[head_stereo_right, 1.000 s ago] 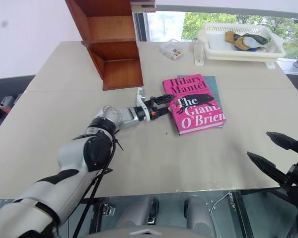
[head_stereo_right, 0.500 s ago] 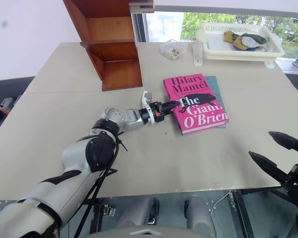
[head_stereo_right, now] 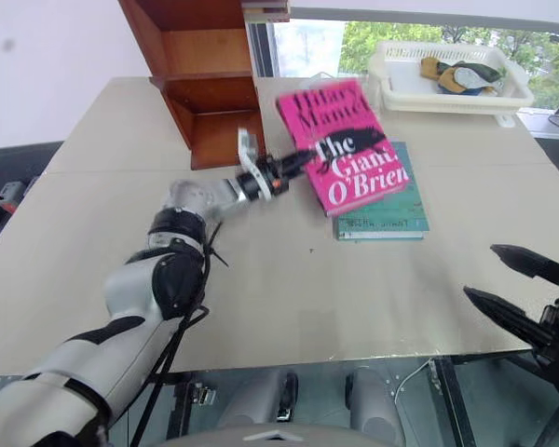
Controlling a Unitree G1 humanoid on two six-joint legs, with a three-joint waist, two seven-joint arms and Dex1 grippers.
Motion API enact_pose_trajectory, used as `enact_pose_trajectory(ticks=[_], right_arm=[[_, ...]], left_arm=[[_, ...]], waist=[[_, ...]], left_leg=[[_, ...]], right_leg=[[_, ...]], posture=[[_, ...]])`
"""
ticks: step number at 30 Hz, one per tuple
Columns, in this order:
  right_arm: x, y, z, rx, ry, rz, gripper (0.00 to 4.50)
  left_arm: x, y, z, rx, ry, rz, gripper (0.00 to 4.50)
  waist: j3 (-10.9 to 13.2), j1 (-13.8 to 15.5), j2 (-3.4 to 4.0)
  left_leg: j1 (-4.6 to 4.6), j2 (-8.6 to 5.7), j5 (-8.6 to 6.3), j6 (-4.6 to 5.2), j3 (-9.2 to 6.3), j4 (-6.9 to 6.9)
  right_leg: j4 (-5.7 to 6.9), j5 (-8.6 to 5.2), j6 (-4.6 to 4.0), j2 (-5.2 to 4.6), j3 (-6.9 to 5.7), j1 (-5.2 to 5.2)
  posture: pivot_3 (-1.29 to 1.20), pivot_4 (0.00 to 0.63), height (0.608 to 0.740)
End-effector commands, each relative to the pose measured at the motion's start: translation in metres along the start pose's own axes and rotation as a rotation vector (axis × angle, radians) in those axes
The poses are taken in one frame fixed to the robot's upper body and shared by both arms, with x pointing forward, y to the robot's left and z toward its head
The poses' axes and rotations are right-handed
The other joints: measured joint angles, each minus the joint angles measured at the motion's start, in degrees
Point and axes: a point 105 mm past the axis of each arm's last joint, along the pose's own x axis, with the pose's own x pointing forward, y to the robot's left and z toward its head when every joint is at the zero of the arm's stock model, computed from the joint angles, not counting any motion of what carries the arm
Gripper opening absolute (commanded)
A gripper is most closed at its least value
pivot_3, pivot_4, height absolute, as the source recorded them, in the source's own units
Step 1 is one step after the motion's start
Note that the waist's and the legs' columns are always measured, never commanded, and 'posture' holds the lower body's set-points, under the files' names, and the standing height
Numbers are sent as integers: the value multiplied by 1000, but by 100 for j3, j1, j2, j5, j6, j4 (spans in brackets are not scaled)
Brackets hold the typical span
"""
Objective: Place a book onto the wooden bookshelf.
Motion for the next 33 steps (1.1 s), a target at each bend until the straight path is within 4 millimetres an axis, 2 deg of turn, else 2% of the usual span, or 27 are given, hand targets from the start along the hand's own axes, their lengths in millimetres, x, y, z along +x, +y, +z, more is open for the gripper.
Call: enact_pose_trajectory(ticks=[1, 4, 5, 8, 10, 12, 14, 16, 20, 24, 28, 33], right_arm=[[-4, -16, 14, -6, -85, 14, 4500], [-4, -37, 10, 40, -120, 37, 4500], [-3, -41, 12, 53, -138, 53, 4500], [0, -50, 25, 67, -205, 97, 4500], [-1, -61, 37, 60, -253, 115, 4500], [-1, -68, 43, 53, -274, 122, 4500], [-3, -71, 54, 54, -330, 145, 4500], [-4, -75, 59, 50, -363, 150, 4500], [-4, -80, 57, 44, -360, 144, 4500], [-4, -85, 58, 30, -359, 137, 4500], [-4, -93, 62, 10, -363, 127, 4500], [0, -98, 64, -9, -372, 133, 4500]], left_arm=[[20, -48, 28, 374, -45, -36, 449], [33, -86, 39, 725, -53, -57, 449], [36, -93, 41, 819, -48, -49, 449], [40, -103, 49, 1068, -42, 7, 449], [40, -111, 58, 1437, 3, 93, 449], [37, -112, 64, 1705, 61, 150, 449], [30, -123, 82, 1964, 91, 218, 449], [23, -133, 100, 2160, 121, 289, 449], [18, -148, 121, 2439, 230, 380, 449], [18, -158, 129, 2514, 339, 404, 449], [8, -145, 132, 2576, 631, 451, 449], [4, -134, 139, 2554, 714, 541, 449]], waist=[[0, 1, 0], [2, -2, -4], [2, 0, -3], [1, -12, 2], [2, -44, 5], [3, -60, 6], [6, -55, 2], [9, -36, 1], [7, 13, 4], [8, 22, 5], [12, -29, 2], [16, -51, 7]], left_leg=[[-2, -1, -4, -16, 0, -3], [-5, -5, 6, -21, 2, -7], [-5, -6, 12, -11, 4, -11], [-7, -5, 15, -13, 10, -32], [-5, -5, 16, -13, 24, -46], [1, -5, 17, -12, 47, -59], [-1, 3, 18, -12, 45, -67], [-15, 4, 18, -12, 45, -69], [-45, -3, 13, -1, 42, -67], [-95, -11, 5, 14, 28, -8], [-95, -19, 0, 23, 35, 12], [-87, -12, -12, 44, 32, 16]], right_leg=[[-5, 0, 0, 0, 3, 0], [-18, 1, 0, 0, 3, 3], [-21, 1, 0, 2, 2, 2], [-23, 0, 0, 5, 5, -13], [-22, 0, 0, 7, 18, -24], [-18, 0, 0, 20, 37, -34], [-20, 0, 0, 42, 37, -39], [-21, 0, -1, 46, 36, -51], [-27, 0, 1, 41, 29, -72], [-9, 0, 3, 40, 6, -89], [-8, -4, 17, 38, 13, -86], [10, -8, 22, 45, 13, -89]], posture=[[0, 150, 740], [0, 150, 740], [0, 150, 740], [0, 150, 740], [0, 150, 740], [0, 150, 740], [0, 150, 740], [0, 150, 740], [0, 150, 740], [0, 150, 740], [0, 150, 740], [0, 150, 740]])
